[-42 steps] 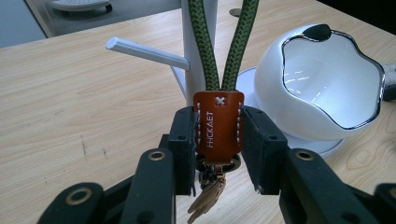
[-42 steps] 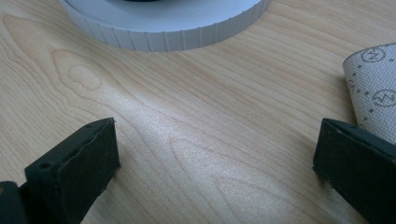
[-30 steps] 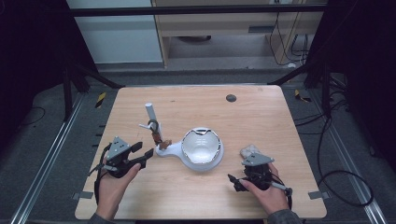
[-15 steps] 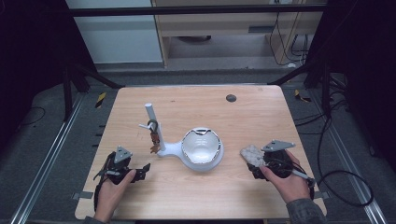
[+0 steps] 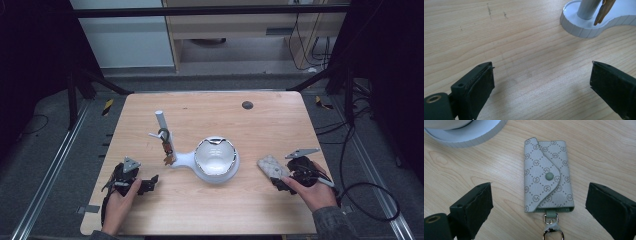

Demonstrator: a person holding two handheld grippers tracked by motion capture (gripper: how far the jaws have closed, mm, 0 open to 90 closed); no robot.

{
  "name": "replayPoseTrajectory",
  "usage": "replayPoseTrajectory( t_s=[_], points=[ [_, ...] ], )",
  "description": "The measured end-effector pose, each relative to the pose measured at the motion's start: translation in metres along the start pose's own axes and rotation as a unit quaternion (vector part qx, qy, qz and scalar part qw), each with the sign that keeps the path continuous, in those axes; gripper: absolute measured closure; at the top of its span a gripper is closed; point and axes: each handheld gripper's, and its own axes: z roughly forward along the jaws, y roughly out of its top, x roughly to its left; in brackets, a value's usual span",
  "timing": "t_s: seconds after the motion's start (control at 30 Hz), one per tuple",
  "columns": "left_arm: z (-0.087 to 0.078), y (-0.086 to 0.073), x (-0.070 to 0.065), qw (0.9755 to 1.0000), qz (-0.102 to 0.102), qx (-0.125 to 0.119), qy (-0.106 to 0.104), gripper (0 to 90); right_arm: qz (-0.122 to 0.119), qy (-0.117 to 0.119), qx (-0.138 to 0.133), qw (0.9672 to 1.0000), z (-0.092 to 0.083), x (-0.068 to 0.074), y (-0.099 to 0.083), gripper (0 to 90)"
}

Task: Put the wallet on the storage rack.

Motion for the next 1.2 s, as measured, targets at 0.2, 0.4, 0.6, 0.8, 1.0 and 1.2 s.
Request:
replayPoseTrajectory(
  t_s=[0.2,0.4,0.6,0.8,1.0,1.2],
  points=[
    [0.003,-0.001,0.003,0.9999,-0.003,0.008,0.011,4.9,-0.006,0.001,0.009,0.9999,0.007,-0.003,0.007,13.8],
    [0.007,-0.004,0.001,0.9998,-0.003,0.018,0.007,4.4,-0.015,0.002,0.034,0.9993,0.013,-0.002,0.010,14.5],
    [0.008,-0.005,0.001,0.9999,-0.002,0.014,0.005,3.1,-0.003,-0.008,0.042,0.9991,0.023,-0.009,0.005,14.6],
    [0.008,-0.004,0.001,0.9999,-0.001,0.016,0.004,1.8,0.009,-0.002,0.048,0.9988,0.032,-0.015,-0.004,14.4],
    [0.008,-0.005,0.001,0.9999,-0.001,0.016,0.004,1.7,0.004,-0.005,0.056,0.9984,0.037,-0.014,-0.009,16.6],
    [0.008,-0.005,0.001,0.9999,0.000,0.017,0.003,1.4,0.007,-0.005,0.058,0.9983,0.040,-0.016,-0.013,25.1]
  ],
)
